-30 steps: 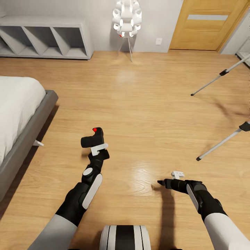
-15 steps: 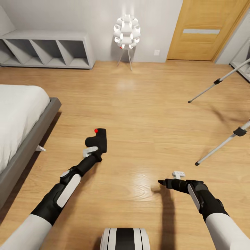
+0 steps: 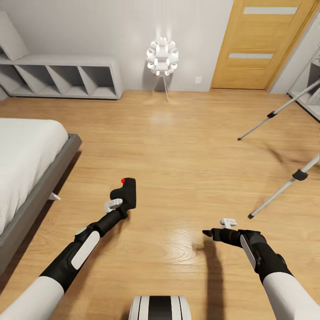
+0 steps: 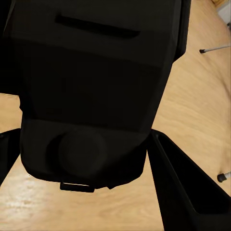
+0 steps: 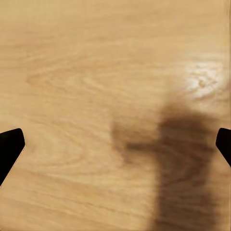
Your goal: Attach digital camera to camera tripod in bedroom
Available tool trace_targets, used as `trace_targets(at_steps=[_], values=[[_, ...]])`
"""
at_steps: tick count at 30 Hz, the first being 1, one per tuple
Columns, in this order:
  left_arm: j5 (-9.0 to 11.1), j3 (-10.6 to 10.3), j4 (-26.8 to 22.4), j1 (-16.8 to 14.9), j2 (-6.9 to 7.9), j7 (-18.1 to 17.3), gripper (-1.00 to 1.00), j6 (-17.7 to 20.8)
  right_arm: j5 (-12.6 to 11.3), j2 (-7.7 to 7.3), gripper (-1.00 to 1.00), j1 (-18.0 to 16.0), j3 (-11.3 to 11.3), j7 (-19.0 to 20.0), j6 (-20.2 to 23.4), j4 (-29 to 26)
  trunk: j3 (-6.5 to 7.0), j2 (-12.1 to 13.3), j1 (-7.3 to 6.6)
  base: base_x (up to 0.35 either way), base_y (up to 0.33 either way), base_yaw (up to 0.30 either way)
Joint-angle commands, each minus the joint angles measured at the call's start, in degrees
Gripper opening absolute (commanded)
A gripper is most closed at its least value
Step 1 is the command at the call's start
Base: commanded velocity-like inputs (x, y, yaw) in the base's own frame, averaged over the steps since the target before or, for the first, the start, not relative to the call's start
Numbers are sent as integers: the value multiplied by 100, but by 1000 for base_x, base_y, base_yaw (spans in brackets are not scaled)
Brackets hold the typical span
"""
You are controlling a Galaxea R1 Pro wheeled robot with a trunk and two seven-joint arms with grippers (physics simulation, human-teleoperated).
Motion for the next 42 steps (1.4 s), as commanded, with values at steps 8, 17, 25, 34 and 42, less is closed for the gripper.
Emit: trace_targets(at_steps=[8, 17, 25, 34, 42], values=[[49, -9, 2, -2, -1, -15, -100, 40, 6, 3, 100, -2, -17, 25, 42, -4, 174, 9, -21, 0, 0, 0], [55, -9, -12, -2, -9, -15, -100, 44, 20, 10, 100, -2, -9, 29, 37, 12, 373, 21, -44, 0, 0, 0], [58, -1, -11, -2, -11, -15, -100, 49, 16, 13, 100, -2, -11, 33, -5, 14, 551, 32, -65, 0, 0, 0], [91, 4, 25, -2, -11, -7, -100, 49, 9, 20, 100, -2, -20, -14, -36, 7, 750, 44, -88, 0, 0, 0], [84, 2, 24, -2, -11, 169, -100, 49, 6, 10, 100, -2, -18, 32, -28, -5, 927, 55, -109, 0, 0, 0]])
